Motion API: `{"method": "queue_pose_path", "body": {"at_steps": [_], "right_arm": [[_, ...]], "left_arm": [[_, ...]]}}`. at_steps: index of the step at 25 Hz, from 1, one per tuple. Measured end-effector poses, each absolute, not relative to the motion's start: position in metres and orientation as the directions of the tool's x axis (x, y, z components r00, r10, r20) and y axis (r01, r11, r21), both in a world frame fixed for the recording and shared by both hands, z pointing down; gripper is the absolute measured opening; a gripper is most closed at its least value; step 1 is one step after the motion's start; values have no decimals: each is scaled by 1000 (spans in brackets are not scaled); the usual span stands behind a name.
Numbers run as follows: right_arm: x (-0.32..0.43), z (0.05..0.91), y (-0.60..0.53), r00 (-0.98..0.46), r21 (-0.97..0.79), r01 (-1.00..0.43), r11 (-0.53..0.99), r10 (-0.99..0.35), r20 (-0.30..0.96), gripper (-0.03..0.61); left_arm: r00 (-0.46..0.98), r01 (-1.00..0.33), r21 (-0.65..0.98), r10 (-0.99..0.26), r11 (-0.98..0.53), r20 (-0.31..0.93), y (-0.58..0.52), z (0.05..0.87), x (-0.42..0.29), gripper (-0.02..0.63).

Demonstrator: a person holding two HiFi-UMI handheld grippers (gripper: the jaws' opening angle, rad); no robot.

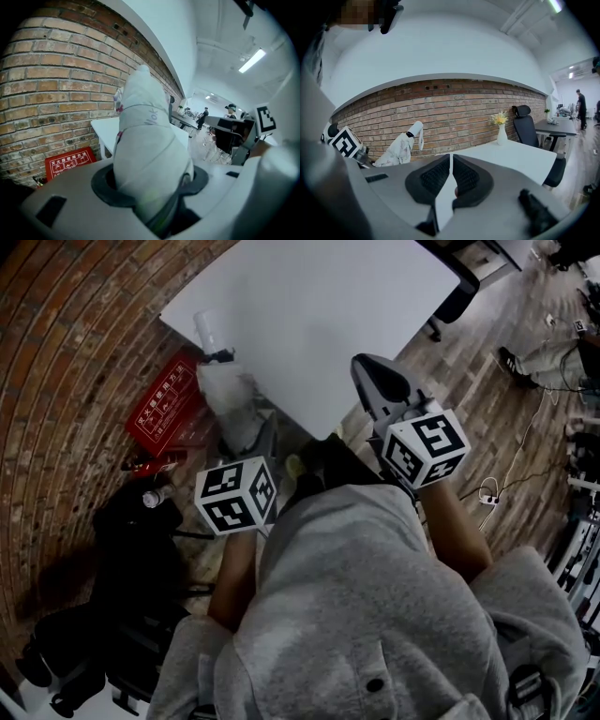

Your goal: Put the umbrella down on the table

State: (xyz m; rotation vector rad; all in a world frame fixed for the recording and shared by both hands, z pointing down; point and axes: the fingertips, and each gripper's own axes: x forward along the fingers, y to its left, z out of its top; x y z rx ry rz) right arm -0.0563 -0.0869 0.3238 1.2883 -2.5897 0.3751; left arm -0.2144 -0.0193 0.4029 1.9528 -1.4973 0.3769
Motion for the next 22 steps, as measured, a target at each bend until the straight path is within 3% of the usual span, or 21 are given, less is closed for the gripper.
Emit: {"method": "queue_pose_path", "body": {"at_steps": [22], "right_arm": [[-13,330,-158,-604,-152,-795,588,-739,299,37]], "left_arm": [[287,-949,284,-755,-138,590,-86,394,-176,237]]}}
